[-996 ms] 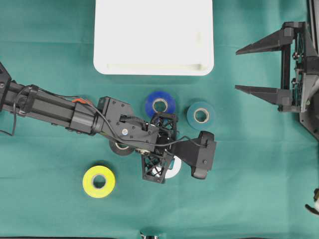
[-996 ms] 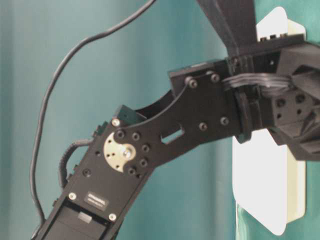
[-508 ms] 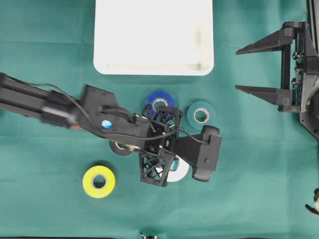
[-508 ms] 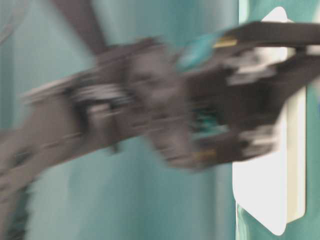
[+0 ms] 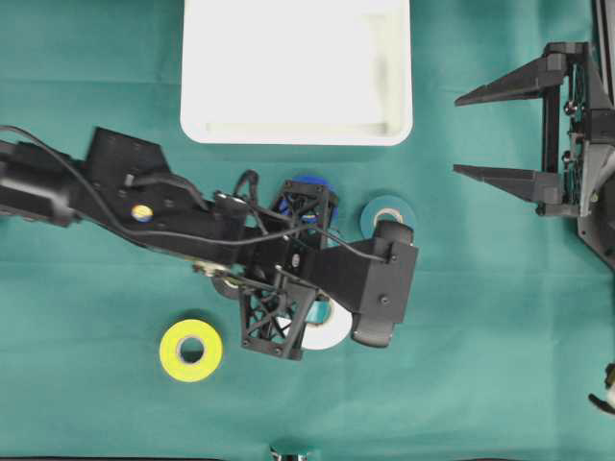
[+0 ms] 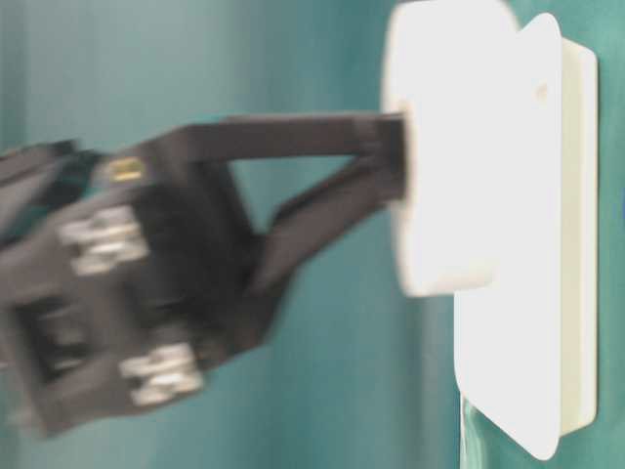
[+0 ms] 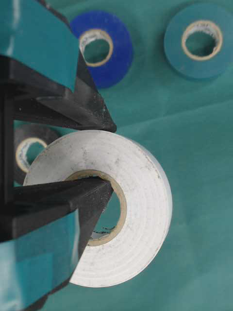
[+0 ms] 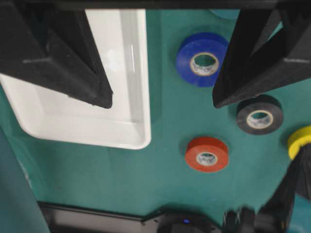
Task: Pick up the tape from a random location and place it into the white case.
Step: 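Lift the white tape roll and carry it over the white tray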
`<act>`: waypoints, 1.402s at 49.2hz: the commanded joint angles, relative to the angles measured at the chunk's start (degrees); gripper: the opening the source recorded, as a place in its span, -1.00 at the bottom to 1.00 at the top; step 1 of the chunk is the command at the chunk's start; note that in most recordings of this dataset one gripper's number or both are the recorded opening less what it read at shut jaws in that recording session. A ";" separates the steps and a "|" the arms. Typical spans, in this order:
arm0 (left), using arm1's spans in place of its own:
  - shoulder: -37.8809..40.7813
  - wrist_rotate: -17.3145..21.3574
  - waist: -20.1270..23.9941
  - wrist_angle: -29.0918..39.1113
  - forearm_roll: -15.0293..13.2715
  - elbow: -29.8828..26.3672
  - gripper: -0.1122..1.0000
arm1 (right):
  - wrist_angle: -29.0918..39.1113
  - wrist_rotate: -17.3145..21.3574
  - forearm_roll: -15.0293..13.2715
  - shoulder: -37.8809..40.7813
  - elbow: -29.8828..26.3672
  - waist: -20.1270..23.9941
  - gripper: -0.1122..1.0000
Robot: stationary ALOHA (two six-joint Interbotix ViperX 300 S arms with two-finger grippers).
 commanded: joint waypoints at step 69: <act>-6.94 -0.09 0.70 6.86 0.44 -8.61 -0.36 | 0.26 0.09 0.09 0.18 -1.85 -0.09 0.86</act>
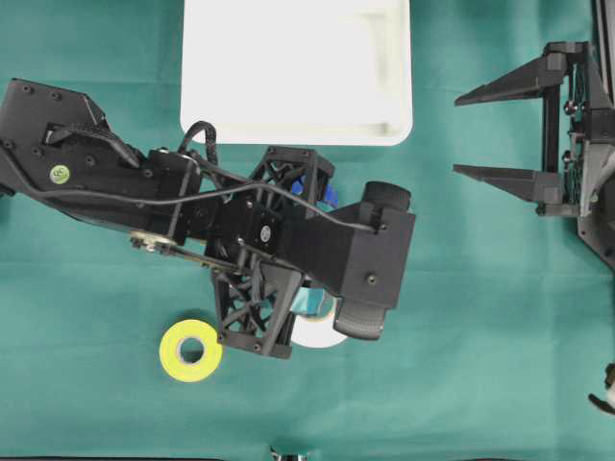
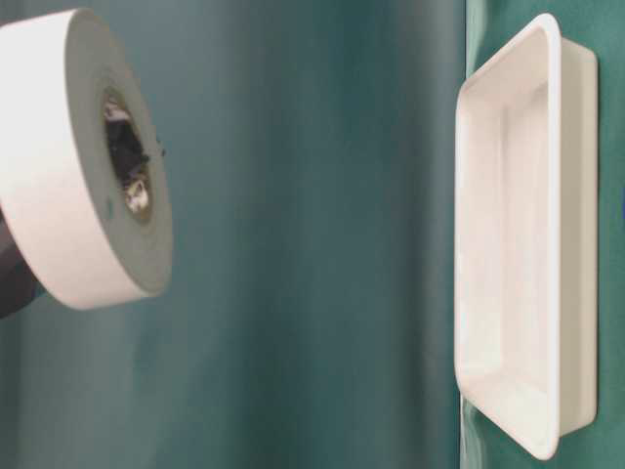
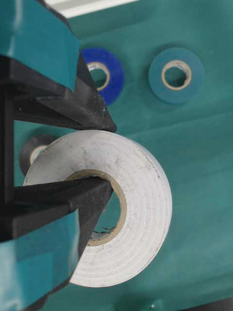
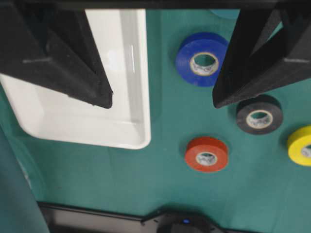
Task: Pick up the tape from a random location and place it into the white case.
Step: 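Lift the white tape roll and carry it over the white tray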
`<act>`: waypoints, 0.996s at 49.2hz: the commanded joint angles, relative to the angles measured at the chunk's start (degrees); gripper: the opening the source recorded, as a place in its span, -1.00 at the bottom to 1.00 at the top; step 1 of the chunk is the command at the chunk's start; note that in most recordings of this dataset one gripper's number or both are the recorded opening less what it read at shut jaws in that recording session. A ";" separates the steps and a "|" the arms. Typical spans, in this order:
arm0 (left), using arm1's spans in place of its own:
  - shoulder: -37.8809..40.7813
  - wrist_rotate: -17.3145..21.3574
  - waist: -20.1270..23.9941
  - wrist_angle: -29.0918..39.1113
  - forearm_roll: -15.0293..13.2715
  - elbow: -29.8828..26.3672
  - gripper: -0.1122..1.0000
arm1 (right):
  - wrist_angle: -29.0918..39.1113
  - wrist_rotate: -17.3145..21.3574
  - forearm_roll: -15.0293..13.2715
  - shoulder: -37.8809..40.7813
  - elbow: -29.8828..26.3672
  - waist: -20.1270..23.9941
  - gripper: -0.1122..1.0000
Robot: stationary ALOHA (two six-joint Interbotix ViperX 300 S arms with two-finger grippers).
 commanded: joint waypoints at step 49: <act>-4.13 0.09 22.15 -0.70 0.18 3.34 -0.36 | -0.18 -0.09 -0.09 0.26 -1.58 -0.09 0.86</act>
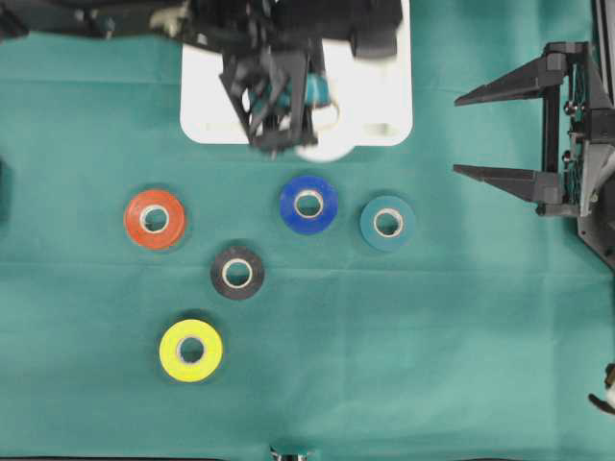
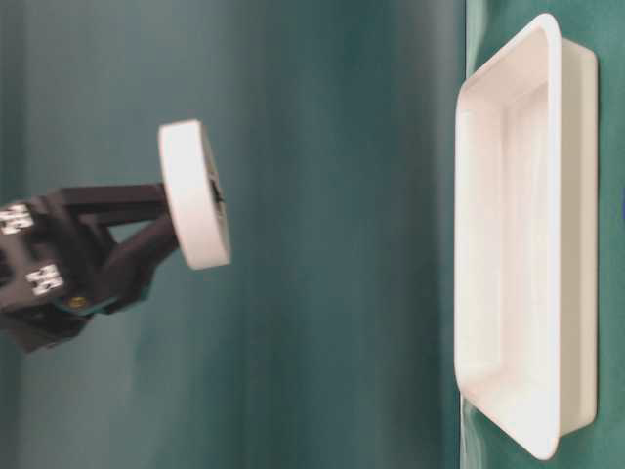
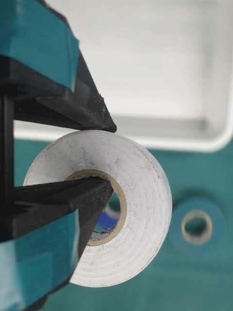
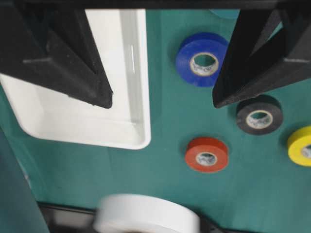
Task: Pick up the tape from a random location and place it into the white case.
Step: 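Lift the white tape roll and carry it over the white tray, then lower the white tape roll into the tray and open the left gripper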
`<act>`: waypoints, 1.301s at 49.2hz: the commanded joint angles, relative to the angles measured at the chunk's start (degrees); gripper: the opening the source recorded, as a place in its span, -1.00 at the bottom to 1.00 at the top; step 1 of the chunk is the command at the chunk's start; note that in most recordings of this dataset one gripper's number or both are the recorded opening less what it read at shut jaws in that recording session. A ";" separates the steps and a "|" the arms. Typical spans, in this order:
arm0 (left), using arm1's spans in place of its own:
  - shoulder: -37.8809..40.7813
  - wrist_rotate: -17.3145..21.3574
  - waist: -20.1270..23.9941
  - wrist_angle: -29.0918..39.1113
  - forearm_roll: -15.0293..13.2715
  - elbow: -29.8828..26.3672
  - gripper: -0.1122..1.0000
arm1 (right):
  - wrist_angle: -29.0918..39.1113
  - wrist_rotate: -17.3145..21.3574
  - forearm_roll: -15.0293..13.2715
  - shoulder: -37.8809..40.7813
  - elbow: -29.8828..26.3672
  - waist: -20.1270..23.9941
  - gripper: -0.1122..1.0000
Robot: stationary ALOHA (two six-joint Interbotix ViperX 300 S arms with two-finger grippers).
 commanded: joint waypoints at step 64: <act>-2.11 0.09 8.53 -1.41 0.09 1.32 -0.36 | 0.53 -0.18 0.00 0.26 -1.58 0.00 0.86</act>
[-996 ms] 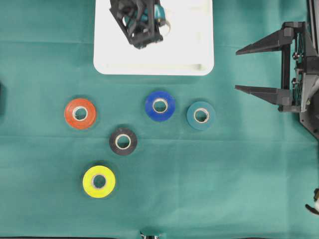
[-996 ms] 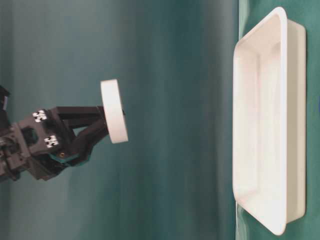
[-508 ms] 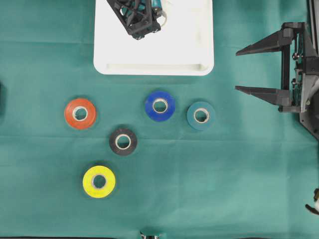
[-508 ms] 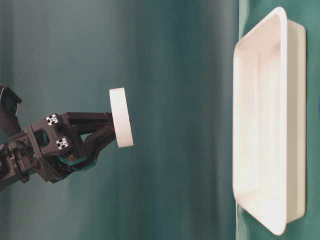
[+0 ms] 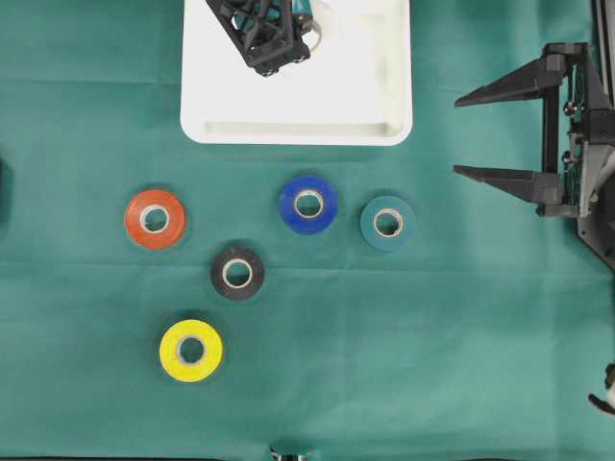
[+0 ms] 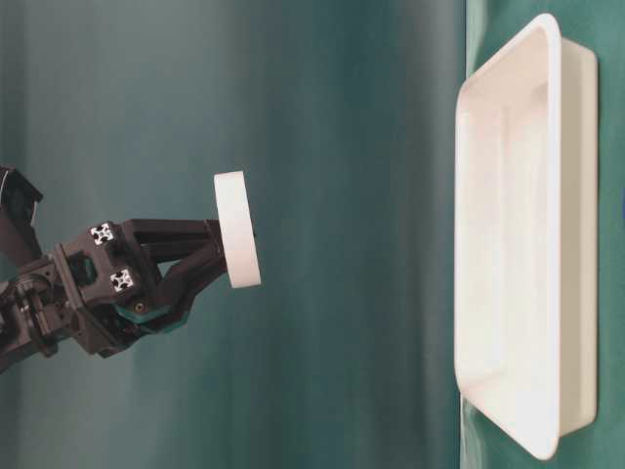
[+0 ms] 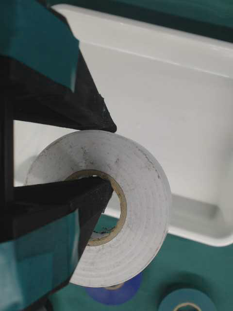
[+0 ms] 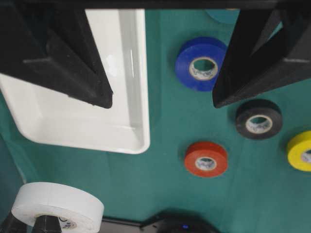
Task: Pick up the tape from a random location and place it into the white case.
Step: 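Lower the white tape roll into the tray and open the left gripper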
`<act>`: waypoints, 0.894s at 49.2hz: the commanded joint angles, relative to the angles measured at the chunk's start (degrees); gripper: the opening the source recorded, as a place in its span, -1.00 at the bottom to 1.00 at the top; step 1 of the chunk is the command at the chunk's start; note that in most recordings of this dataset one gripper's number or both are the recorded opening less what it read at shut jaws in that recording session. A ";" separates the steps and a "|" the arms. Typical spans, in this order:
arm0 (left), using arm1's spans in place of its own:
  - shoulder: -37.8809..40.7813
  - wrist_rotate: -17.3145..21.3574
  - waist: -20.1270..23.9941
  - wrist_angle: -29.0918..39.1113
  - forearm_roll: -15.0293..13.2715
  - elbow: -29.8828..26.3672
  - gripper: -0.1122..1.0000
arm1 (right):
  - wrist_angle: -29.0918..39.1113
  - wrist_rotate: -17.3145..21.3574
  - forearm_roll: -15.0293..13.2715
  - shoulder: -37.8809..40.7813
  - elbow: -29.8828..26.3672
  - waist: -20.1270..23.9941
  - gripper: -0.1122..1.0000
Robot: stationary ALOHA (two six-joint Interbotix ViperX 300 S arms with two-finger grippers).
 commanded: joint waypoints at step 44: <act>-0.26 -0.09 5.01 -18.19 0.09 17.40 -0.36 | -0.62 -0.09 0.00 0.18 -1.58 0.00 0.86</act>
